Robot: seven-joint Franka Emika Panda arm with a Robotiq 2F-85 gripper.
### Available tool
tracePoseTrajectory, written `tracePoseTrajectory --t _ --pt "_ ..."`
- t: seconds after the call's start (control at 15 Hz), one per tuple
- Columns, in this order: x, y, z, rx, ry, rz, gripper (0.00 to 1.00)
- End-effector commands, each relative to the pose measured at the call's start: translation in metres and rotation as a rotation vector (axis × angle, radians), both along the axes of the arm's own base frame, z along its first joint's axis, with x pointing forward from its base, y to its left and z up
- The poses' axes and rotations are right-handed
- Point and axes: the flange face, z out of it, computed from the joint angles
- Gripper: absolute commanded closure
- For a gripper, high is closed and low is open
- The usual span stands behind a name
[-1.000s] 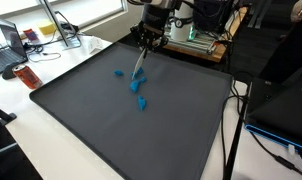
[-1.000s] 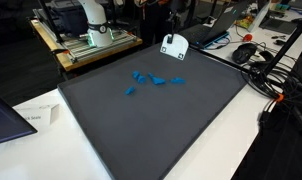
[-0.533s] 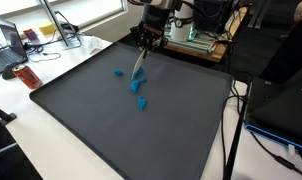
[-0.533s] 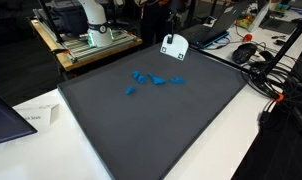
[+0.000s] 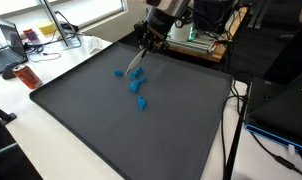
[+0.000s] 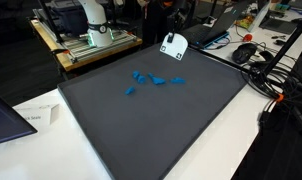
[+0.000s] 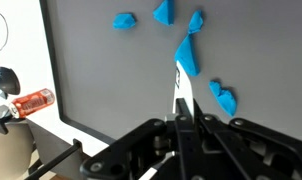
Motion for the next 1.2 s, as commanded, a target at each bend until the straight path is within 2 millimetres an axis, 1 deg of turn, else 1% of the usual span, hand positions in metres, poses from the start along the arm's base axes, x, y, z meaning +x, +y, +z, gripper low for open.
tracePoseTrajectory --t 0.0,0.27,0.47,0.67,0.93,1.13 --pt "0.012 0.017 -0.008 -0.084 -0.037 -0.095 0.99" --pt "0.02 0.029 -0.024 -0.137 -0.045 -0.225 0.99" --pt "0.03 0.03 -0.039 -0.17 -0.059 -0.33 0.99" --pt "0.043 0.029 -0.053 -0.183 -0.032 -0.419 0.99" --pt "0.064 0.033 -0.063 -0.215 -0.028 -0.522 0.99" --pt "0.079 0.042 -0.069 -0.224 -0.036 -0.567 0.99"
